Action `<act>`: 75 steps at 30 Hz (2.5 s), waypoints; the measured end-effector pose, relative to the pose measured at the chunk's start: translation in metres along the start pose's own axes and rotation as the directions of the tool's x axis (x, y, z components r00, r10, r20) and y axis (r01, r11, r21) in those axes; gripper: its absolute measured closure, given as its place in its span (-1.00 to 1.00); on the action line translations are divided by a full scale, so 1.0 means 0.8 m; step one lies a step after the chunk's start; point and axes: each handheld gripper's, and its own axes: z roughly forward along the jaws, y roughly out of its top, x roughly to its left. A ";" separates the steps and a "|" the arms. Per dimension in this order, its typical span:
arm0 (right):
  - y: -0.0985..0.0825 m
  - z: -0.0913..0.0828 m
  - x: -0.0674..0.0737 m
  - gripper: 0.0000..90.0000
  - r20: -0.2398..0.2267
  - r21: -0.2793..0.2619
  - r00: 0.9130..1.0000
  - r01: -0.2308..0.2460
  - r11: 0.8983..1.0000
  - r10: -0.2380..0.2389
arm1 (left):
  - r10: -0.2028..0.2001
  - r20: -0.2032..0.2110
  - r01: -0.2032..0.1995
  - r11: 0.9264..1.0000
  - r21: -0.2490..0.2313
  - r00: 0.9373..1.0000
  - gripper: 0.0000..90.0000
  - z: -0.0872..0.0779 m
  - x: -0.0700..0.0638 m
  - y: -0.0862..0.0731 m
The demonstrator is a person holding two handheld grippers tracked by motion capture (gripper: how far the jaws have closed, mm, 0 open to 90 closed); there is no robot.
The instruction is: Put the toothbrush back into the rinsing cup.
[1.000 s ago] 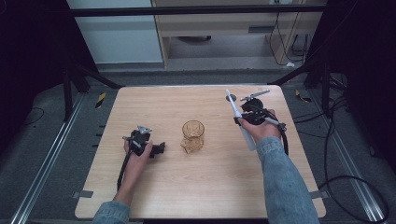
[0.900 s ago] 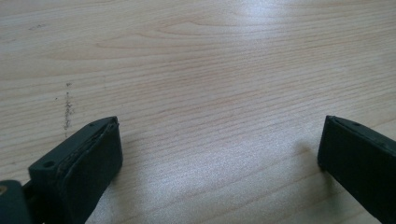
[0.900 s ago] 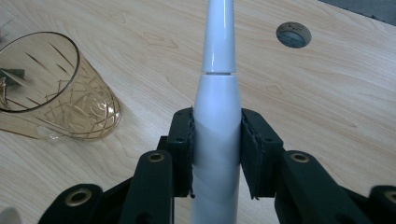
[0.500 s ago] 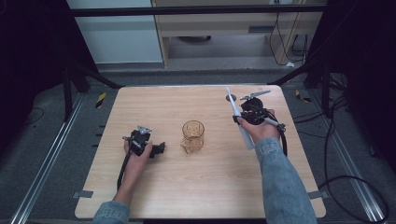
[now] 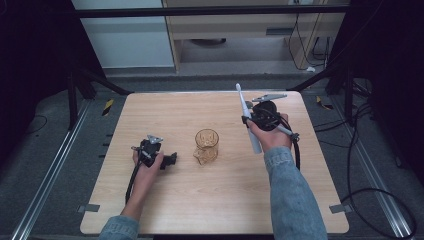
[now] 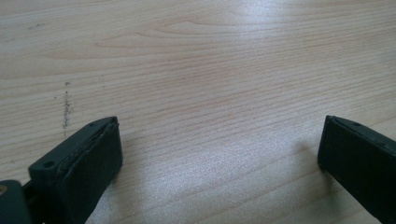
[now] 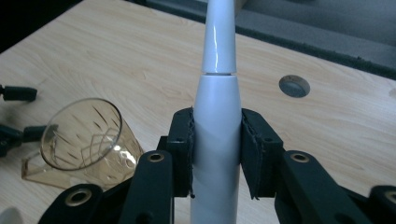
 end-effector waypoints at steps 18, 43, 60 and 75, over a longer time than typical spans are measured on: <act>0.044 0.015 0.047 0.49 -0.026 -0.149 1.000 -0.013 0.989 0.009 | 0.001 0.004 -0.001 1.000 -0.004 1.000 -1.00 0.001 -0.001 0.001; 0.072 0.028 0.080 0.49 -0.071 -0.216 0.997 -0.013 0.976 -0.003 | 0.006 0.007 -0.006 1.000 -0.004 1.000 -1.00 0.001 0.000 0.001; 0.081 0.039 0.096 0.49 -0.071 -0.267 0.997 -0.006 0.964 -0.014 | 0.009 0.009 -0.009 1.000 -0.002 1.000 -1.00 0.001 0.000 0.001; 0.069 0.057 0.107 0.49 -0.082 -0.263 0.996 0.007 0.965 -0.030 | 0.010 0.011 -0.010 1.000 -0.003 1.000 -1.00 0.001 0.000 0.001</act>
